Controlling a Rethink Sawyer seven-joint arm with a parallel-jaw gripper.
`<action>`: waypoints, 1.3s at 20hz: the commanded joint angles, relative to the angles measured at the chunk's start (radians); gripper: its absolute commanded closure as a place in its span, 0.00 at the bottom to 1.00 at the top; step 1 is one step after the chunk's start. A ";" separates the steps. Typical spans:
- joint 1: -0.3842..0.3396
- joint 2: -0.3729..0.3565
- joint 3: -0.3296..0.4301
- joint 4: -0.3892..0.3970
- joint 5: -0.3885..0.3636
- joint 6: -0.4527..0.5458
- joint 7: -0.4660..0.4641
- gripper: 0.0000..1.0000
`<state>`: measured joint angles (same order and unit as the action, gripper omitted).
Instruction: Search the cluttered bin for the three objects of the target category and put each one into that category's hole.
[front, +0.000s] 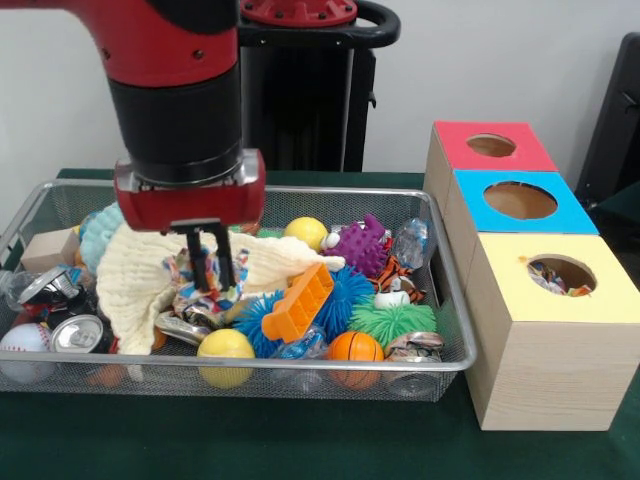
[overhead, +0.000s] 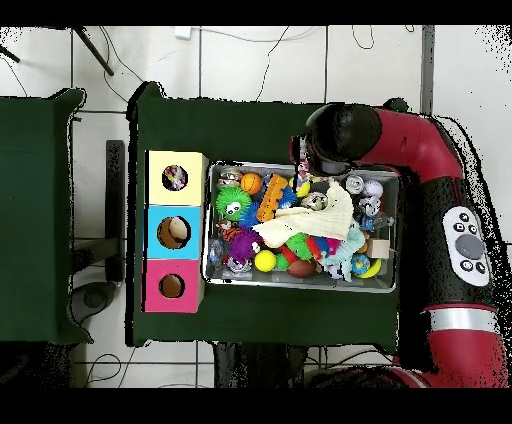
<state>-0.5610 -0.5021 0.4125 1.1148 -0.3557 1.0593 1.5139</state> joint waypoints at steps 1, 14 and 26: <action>0.044 -0.102 0.018 0.072 0.062 0.083 0.045 1.00; 0.174 -0.186 -0.061 0.200 0.110 -0.026 0.194 1.00; 0.248 -0.144 -0.125 0.290 0.118 -0.215 0.273 1.00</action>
<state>-0.3131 -0.6841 0.3496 1.2559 -0.2529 0.9535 1.5310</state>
